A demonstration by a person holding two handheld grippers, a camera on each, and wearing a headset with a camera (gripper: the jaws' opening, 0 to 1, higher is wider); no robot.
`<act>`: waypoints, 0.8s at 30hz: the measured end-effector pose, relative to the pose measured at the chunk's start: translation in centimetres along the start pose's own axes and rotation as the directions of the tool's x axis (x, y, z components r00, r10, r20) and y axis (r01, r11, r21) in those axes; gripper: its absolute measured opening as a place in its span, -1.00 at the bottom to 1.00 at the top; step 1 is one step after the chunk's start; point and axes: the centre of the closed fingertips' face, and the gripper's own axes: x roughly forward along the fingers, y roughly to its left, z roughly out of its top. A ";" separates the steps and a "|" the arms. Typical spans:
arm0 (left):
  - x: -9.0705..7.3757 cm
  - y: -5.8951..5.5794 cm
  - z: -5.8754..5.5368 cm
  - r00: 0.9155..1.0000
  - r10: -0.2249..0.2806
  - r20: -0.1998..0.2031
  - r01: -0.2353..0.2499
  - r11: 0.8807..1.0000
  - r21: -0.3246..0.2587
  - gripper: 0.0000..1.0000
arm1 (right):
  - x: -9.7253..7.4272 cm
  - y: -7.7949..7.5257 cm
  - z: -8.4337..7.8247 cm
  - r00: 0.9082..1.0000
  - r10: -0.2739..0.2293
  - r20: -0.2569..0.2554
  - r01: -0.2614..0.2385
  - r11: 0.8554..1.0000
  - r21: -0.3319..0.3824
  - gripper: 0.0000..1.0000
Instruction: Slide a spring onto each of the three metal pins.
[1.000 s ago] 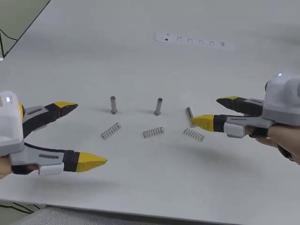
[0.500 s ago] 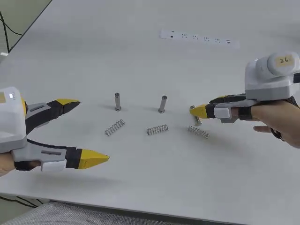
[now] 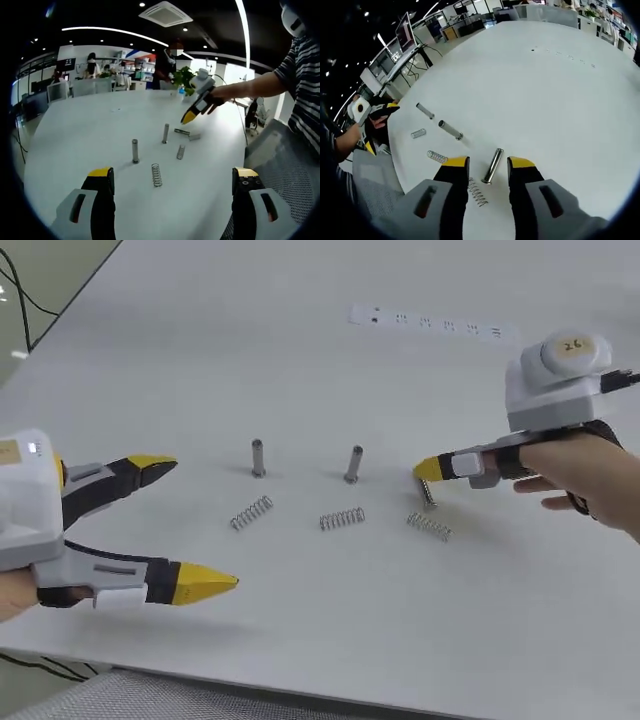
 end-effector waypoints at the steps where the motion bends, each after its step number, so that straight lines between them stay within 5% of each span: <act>1: 0.0 0.0 0.0 1.000 0.000 -0.001 0.000 1.000 0.001 0.95 | 0.1 -0.1 0.0 1.000 -0.003 -0.013 0.003 1.000 0.008 -0.39; 24: 0.1 0.6 -0.1 1.000 0.000 -0.015 0.000 1.000 -0.002 0.95 | 2.8 -1.5 -1.2 0.988 -0.088 -0.124 0.090 0.996 0.018 -0.57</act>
